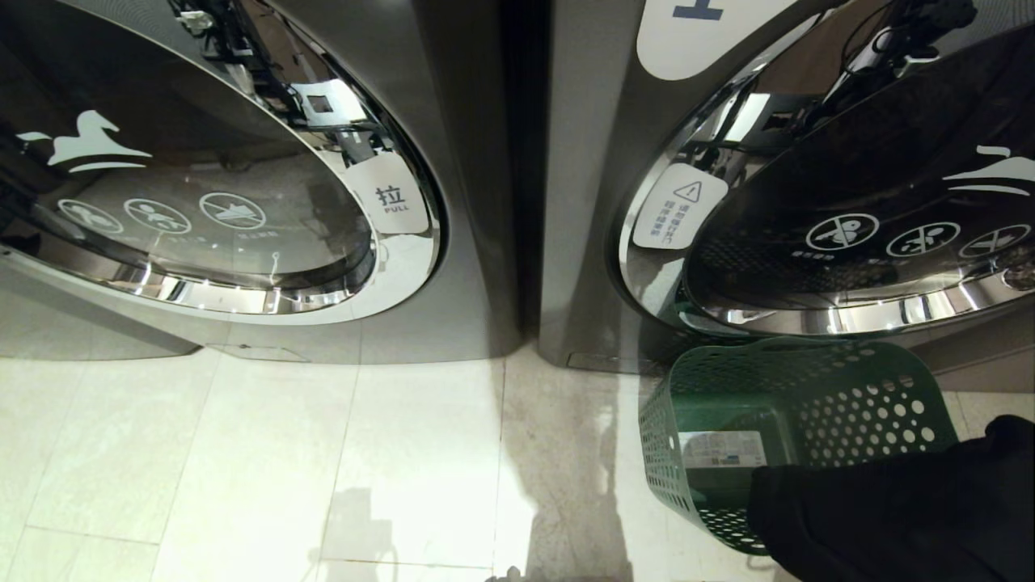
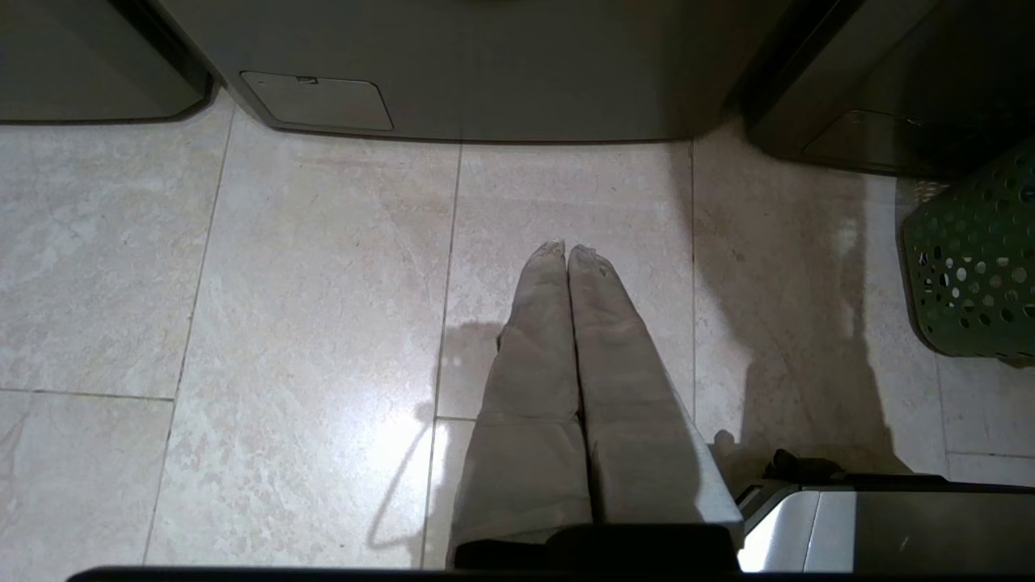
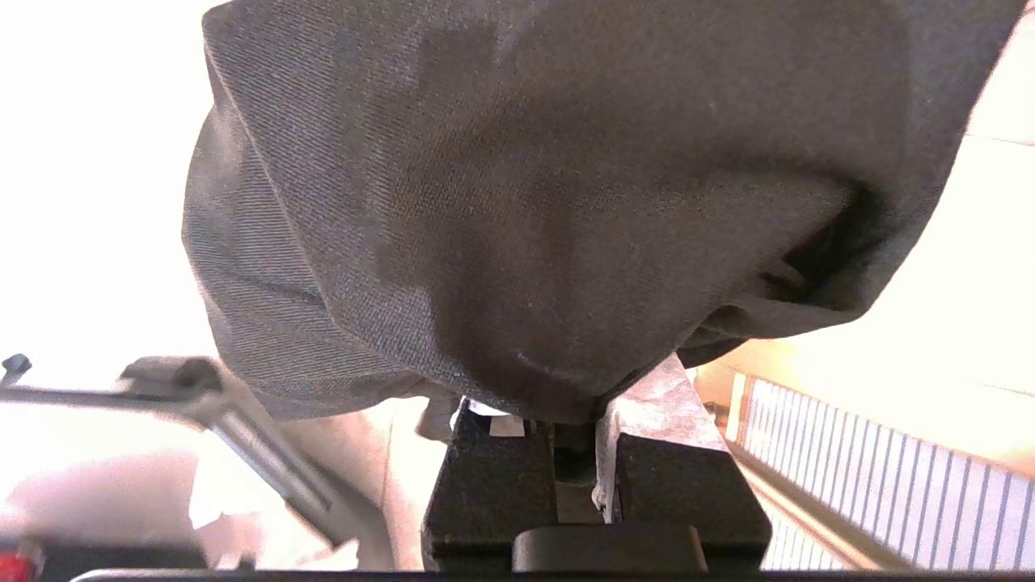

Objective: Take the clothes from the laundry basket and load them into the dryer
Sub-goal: Put the clothes in the dryer

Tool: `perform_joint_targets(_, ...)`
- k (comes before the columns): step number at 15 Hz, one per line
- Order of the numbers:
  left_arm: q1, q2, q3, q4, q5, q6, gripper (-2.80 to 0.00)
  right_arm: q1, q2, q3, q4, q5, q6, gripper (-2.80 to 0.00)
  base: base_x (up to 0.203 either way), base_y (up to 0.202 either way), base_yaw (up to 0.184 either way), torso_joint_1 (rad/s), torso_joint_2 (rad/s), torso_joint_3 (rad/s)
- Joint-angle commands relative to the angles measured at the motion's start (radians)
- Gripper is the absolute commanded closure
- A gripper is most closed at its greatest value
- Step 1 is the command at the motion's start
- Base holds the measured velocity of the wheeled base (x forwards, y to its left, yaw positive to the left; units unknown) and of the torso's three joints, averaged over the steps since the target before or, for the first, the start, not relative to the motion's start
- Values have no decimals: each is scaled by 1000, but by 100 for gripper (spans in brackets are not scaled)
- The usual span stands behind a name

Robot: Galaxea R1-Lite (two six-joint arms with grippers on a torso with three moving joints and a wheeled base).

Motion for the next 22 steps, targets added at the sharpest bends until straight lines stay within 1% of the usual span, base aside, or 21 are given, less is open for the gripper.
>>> perform_joint_targets(1,0,0,2,0,0,0,0,-27,-243,1,133,58,-23,0,0,0,0,0,0,0)
perform_joint_targets(3,0,0,2,0,0,0,0,-52,-351,0,192,88,-41,0,0,0,0,0,0,0)
perform_joint_targets(6,0,0,2,0,0,0,0,-62,-435,1,205,97,-37,0,0,0,0,0,0,0)
perform_joint_targets(14,-1,0,2,0,0,0,0,-63,-429,0,206,96,-3,0,0,0,0,0,0,0)
perform_joint_targets(22,-1,0,2,0,0,0,0,-64,-429,0,206,94,-5,0,0,0,0,0,0,0)
